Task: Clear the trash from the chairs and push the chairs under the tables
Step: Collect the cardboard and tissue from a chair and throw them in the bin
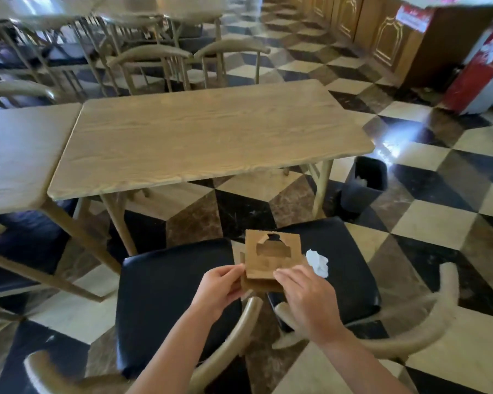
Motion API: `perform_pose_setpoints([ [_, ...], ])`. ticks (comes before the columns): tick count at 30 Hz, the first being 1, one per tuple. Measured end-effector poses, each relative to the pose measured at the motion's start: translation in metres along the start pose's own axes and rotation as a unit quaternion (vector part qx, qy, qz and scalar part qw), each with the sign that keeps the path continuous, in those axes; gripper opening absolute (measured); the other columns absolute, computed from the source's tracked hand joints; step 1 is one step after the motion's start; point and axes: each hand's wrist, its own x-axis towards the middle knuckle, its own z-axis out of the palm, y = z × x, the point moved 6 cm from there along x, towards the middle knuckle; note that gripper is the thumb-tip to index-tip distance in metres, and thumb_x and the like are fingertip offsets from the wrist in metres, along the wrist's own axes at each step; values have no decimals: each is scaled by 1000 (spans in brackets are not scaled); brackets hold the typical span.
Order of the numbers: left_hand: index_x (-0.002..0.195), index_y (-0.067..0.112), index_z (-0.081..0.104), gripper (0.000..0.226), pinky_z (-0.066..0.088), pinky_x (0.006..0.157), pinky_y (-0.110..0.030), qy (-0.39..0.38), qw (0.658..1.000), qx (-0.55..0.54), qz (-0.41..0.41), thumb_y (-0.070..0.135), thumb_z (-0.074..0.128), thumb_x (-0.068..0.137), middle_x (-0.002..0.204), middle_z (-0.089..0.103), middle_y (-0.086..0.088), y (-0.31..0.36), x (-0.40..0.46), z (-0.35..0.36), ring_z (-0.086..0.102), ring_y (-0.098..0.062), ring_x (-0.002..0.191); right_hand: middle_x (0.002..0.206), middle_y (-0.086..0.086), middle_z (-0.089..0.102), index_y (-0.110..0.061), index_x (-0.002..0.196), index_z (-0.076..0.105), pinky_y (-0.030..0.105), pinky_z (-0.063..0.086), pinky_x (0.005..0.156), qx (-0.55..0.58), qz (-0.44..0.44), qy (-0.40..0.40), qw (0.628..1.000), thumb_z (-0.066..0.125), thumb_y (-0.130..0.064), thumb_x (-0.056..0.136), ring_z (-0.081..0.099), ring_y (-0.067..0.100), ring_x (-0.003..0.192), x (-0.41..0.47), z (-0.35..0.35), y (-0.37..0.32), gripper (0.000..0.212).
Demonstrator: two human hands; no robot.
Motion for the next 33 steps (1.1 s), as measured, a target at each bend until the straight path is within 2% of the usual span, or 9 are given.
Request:
perform_pose_setpoints([
  [2, 97, 7, 70, 18, 55, 68, -28, 9, 999, -32, 1, 18, 56, 92, 89, 76, -10, -10, -6, 34, 71, -19, 82, 90, -3, 73, -14, 96, 72, 22, 55, 68, 19, -15, 3, 1000, 58, -29, 87, 64, 11, 85, -16, -24, 24, 23],
  [3, 97, 6, 70, 18, 56, 68, -29, 10, 999, -46, 0, 17, 57, 92, 89, 75, -11, -16, -9, 51, 71, -20, 82, 89, -3, 73, -13, 95, 72, 22, 54, 65, 25, -24, 11, 999, 46, -31, 93, 63, 11, 84, -22, -34, 35, 31],
  [4, 98, 5, 70, 19, 56, 68, -29, 9, 998, -58, 0, 17, 58, 91, 88, 75, -12, -22, -11, 66, 70, -21, 82, 88, -3, 73, -13, 94, 72, 21, 53, 62, 15, -42, 19, 999, 46, -26, 94, 63, 11, 83, -29, -41, 47, 29],
  [6, 98, 4, 69, 18, 56, 64, -26, 8, 998, -59, 2, 17, 60, 89, 83, 74, -10, -31, -14, 93, 69, -19, 78, 88, -2, 73, -13, 93, 72, 21, 53, 59, -10, -88, 22, 996, 66, -10, 81, 63, 12, 83, -42, -48, 70, 13],
  [8, 98, 5, 68, 16, 56, 60, -23, 8, 999, -53, -3, 15, 60, 89, 80, 74, -8, -34, -16, 113, 69, -17, 75, 89, -1, 74, -12, 93, 72, 23, 55, 58, -2, -108, 15, 994, 77, -5, 72, 64, 13, 81, -50, -53, 89, 23],
  [17, 96, 4, 65, 11, 55, 52, -21, 27, 997, -72, -3, 5, 56, 90, 76, 73, -9, -17, 9, 142, 70, -16, 66, 102, 1, 72, -10, 107, 66, 25, 56, 66, 24, -211, -26, 977, 72, -3, 75, 64, 15, 90, -38, -38, 136, 34],
  [24, 103, 2, 64, 16, 57, 59, -24, 37, 995, -85, -22, 6, 59, 88, 87, 71, -11, -5, 56, 157, 68, -18, 77, 110, 1, 70, -12, 111, 65, 28, 56, 76, 61, -168, -65, 982, 57, -17, 90, 62, 14, 99, -14, -9, 179, 23],
  [28, 105, 3, 64, 17, 57, 60, -25, 79, 994, -77, -27, 5, 59, 88, 95, 72, -14, -14, 86, 158, 70, -21, 83, 110, 0, 68, -13, 112, 64, 26, 54, 84, 83, -135, -117, 980, 67, -24, 82, 60, 13, 101, -10, 18, 206, 32],
  [33, 90, 14, 66, 12, 53, 64, -28, 202, 977, -68, -19, 4, 59, 89, 89, 70, -9, -38, 129, 139, 67, -19, 81, 101, 2, 69, -11, 104, 67, 29, 56, 79, 88, 33, -137, 986, 78, -19, 72, 61, 17, 94, -12, 85, 285, 35],
])
